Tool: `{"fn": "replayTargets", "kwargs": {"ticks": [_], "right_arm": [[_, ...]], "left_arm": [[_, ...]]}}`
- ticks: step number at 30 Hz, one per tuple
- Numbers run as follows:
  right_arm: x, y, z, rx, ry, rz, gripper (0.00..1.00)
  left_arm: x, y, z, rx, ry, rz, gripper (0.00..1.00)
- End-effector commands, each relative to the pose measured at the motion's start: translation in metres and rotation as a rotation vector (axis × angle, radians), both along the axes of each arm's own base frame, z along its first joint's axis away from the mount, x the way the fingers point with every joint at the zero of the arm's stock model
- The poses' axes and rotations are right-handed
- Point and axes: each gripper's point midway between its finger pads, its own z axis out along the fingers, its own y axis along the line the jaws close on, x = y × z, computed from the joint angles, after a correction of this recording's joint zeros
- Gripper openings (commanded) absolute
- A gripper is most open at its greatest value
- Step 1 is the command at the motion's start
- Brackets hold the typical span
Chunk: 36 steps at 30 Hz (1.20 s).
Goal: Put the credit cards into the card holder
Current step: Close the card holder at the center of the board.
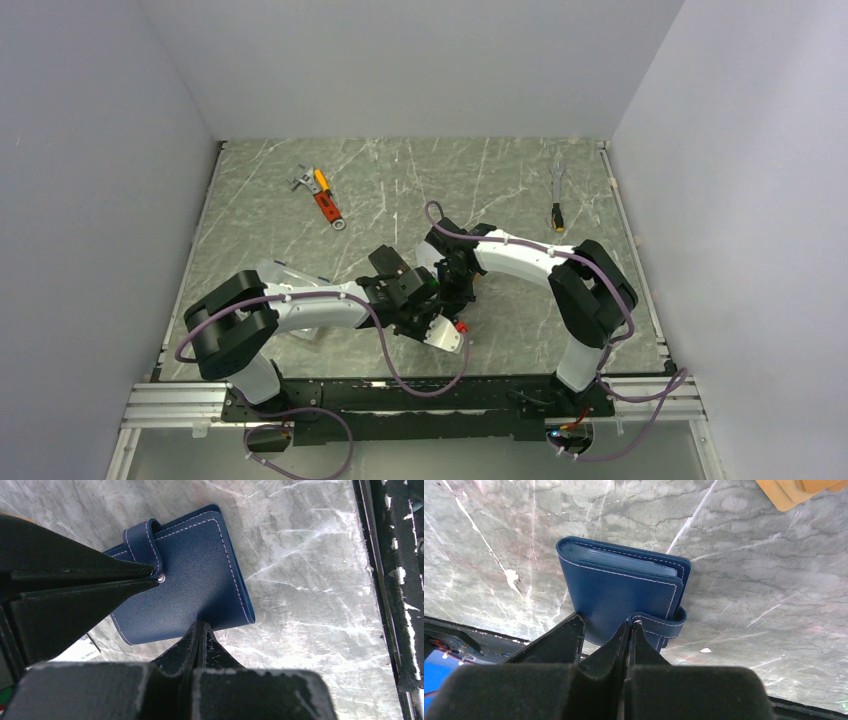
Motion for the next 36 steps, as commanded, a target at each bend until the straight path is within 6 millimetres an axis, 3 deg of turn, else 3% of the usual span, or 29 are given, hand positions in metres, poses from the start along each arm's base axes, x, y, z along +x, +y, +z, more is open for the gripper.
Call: {"fn": "replayTargets", "kwargs": {"ticks": [1, 10, 23, 29, 36], "right_arm": [[-0.015, -0.015, -0.045, -0.107, 0.049, 0.016, 0.0], [-0.025, -0.023, -0.056, -0.172, 0.062, 0.031, 0.0], [-0.046, -0.055, -0.077, -0.304, 0.065, 0.022, 0.0], [-0.056, -0.058, -0.091, -0.339, 0.071, 0.039, 0.0], [-0.054, -0.063, -0.099, -0.396, 0.06, 0.068, 0.0]], "left_arm": [[-0.001, 0.008, 0.005, 0.016, 0.007, -0.001, 0.0], [0.006, 0.013, 0.009, 0.009, 0.02, 0.019, 0.0], [0.015, 0.021, 0.023, -0.021, 0.029, 0.055, 0.0], [0.027, 0.036, 0.038, -0.032, 0.005, 0.098, 0.0], [0.026, 0.057, 0.041, -0.033, -0.005, 0.129, 0.0]]}}
